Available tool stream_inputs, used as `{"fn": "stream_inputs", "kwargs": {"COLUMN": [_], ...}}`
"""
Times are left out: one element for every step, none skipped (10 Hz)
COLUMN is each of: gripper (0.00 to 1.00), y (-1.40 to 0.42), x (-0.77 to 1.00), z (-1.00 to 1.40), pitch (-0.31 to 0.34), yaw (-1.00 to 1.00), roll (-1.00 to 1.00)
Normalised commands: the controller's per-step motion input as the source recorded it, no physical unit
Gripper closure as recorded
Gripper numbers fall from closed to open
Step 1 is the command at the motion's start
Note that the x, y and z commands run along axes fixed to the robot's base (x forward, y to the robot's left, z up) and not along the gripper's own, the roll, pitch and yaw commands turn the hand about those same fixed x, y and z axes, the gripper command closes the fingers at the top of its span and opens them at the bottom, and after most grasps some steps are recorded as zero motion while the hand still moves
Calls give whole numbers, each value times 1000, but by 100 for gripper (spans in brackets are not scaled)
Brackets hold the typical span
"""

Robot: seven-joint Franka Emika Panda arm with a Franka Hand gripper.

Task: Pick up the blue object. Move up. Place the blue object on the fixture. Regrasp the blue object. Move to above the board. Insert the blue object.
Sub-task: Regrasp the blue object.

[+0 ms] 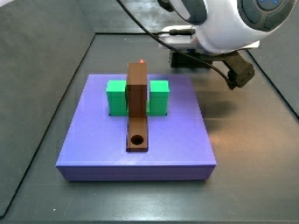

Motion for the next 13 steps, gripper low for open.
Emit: {"fn": "stream_inputs", "kwargs": {"gripper": [0,0,0,0,0,0,0,100,100,100,100,100,100], "y": [71,51,14,0,0,0,0,0,0,0,0,0,0], "x": [0,0,0,0,-11,-34,0,0,0,0,0,0,0], "z": [-123,-134,-126,-94,-60,0,0,0,0,0,0,0,0], "pitch": [-80,-103,-106,-97,-89,-71,0,0,0,0,0,0,0], "yaw": [46,37,40,40,29,0,0,0,0,0,0,0,0], "roll": [0,0,0,0,0,0,0,0,0,0,0,0,0]}}
